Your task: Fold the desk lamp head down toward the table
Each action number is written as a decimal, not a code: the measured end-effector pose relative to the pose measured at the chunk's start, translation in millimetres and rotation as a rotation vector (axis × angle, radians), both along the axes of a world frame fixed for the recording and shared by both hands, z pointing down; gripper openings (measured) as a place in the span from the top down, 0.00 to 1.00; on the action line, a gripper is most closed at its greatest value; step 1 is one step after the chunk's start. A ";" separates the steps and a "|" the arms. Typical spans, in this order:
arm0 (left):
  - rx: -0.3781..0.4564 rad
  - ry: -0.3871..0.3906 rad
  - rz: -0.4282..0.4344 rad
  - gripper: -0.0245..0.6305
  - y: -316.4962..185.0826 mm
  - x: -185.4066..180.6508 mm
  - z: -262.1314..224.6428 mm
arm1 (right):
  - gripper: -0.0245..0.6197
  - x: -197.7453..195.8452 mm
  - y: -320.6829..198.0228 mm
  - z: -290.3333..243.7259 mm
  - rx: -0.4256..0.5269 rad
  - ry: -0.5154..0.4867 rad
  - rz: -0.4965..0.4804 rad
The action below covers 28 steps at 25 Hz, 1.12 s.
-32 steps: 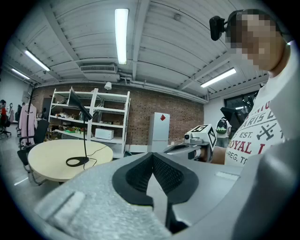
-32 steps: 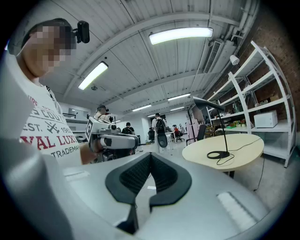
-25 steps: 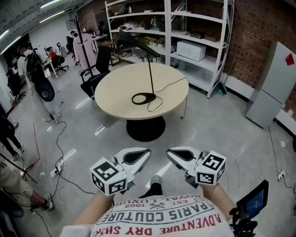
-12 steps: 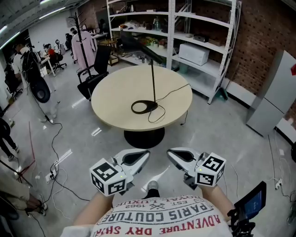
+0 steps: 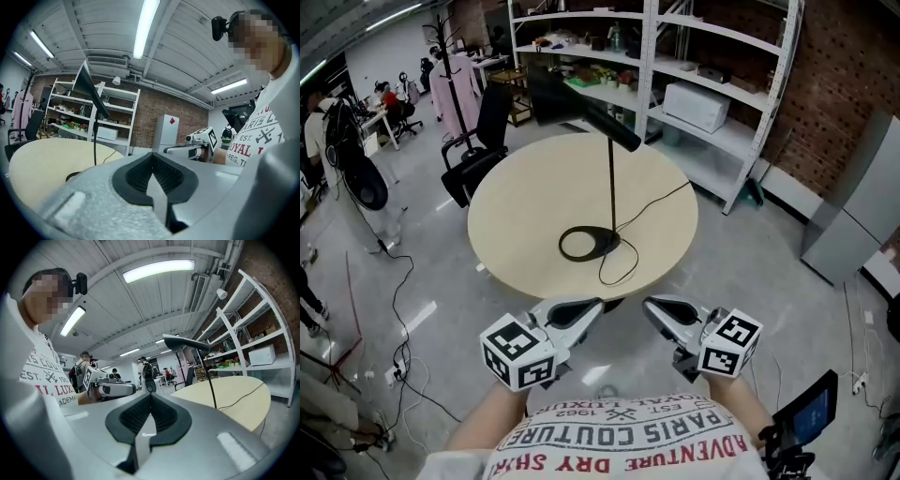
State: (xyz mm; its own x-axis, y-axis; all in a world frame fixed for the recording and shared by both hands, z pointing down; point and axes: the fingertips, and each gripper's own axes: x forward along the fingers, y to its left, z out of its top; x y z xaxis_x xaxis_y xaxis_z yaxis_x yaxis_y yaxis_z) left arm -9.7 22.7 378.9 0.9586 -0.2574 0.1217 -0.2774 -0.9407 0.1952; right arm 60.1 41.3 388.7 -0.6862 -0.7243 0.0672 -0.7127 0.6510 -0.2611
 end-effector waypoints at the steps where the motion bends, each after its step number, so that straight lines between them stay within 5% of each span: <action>1: -0.003 -0.002 -0.002 0.96 -13.5 1.9 0.8 | 0.95 2.8 -12.4 -0.1 0.000 -0.003 0.002; 11: 0.023 -0.008 -0.012 0.96 -110.1 25.8 12.6 | 0.95 35.8 -110.4 17.6 0.031 0.013 0.027; 18: 0.012 -0.002 -0.052 0.96 -130.5 6.3 8.2 | 0.95 30.1 -136.0 22.1 0.050 0.088 0.042; 28: -0.018 0.000 -0.144 0.96 -175.5 -6.8 1.8 | 0.82 44.5 -222.1 25.6 0.081 0.201 0.051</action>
